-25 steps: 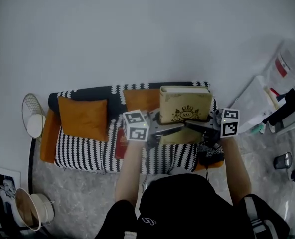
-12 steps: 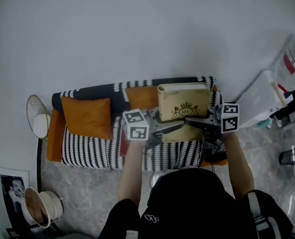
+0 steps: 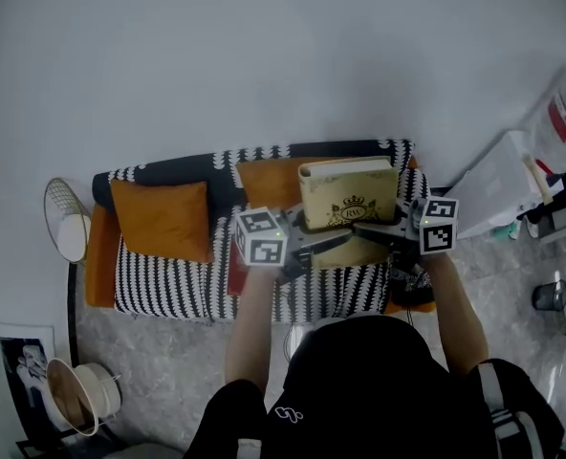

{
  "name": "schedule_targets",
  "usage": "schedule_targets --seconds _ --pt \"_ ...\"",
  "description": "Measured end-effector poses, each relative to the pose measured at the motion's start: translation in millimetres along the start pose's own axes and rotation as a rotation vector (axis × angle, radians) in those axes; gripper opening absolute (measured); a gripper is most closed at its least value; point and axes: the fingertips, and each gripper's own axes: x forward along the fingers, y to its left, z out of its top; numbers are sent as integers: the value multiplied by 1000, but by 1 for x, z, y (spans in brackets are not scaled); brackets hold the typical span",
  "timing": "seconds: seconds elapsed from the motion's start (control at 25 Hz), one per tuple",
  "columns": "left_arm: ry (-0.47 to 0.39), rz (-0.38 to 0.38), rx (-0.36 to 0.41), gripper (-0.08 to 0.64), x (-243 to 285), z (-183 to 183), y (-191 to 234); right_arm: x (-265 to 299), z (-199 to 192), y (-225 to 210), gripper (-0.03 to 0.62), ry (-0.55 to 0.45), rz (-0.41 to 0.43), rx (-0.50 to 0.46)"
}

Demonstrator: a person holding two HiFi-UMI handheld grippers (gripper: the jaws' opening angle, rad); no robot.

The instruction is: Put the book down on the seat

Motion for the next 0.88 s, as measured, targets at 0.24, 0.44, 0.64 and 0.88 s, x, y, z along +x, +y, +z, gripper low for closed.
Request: schedule_targets --seconds 0.24,0.44,0.64,0.88 --pt "25 -2 -43 259 4 -18 8 -4 -17 -10 244 28 -36 8" --pt "31 -3 -84 259 4 -29 15 -5 -28 -18 246 18 -47 53" --pt "35 2 -141 259 8 -43 23 -8 -42 -29 247 27 -46 101" --pt "75 23 -234 259 13 -79 34 -12 -76 -45 247 59 -28 171"
